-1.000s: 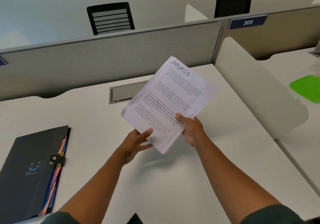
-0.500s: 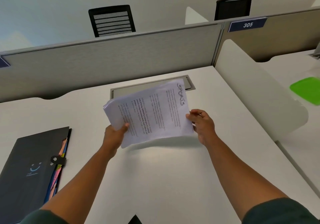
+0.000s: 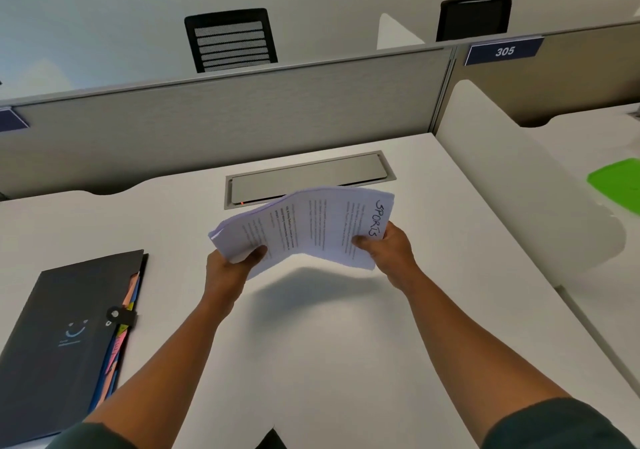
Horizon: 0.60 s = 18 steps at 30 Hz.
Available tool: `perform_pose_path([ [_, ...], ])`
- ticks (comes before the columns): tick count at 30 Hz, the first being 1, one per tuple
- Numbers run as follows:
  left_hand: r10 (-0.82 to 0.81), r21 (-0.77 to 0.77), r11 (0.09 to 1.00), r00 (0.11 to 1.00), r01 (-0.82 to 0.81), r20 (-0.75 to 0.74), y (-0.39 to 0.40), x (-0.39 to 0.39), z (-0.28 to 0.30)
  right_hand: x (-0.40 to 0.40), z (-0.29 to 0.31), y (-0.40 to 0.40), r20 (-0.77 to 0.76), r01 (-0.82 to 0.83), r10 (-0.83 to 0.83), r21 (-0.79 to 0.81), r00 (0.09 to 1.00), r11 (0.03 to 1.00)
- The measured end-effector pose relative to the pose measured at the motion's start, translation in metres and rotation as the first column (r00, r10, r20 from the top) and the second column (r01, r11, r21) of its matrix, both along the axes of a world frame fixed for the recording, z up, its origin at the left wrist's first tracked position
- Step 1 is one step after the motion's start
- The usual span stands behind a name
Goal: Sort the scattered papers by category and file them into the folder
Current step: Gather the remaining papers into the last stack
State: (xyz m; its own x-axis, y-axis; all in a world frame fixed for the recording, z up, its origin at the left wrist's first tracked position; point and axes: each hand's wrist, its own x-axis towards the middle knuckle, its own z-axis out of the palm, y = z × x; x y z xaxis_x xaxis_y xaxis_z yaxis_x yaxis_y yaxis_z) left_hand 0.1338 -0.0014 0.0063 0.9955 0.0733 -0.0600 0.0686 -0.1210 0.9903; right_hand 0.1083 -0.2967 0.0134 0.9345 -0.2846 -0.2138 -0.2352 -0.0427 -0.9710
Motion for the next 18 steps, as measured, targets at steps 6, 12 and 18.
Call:
perform_pose_path([
  [6,0.001,0.028,1.000,0.999,0.000,-0.041,0.000,-0.007,-0.010,-0.004,-0.009,0.002,-0.080,-0.063,0.055,-0.111,0.995,0.992],
  [12,0.032,0.024,0.999,0.999,-0.032,0.023,-0.003,-0.004,-0.004,0.001,0.002,-0.001,0.004,-0.010,0.011,-0.123,1.000,0.992],
  [18,0.012,0.046,0.999,0.999,-0.014,0.045,-0.004,-0.009,-0.009,-0.004,-0.008,-0.006,-0.116,-0.080,0.059,-0.184,0.991,0.980],
])
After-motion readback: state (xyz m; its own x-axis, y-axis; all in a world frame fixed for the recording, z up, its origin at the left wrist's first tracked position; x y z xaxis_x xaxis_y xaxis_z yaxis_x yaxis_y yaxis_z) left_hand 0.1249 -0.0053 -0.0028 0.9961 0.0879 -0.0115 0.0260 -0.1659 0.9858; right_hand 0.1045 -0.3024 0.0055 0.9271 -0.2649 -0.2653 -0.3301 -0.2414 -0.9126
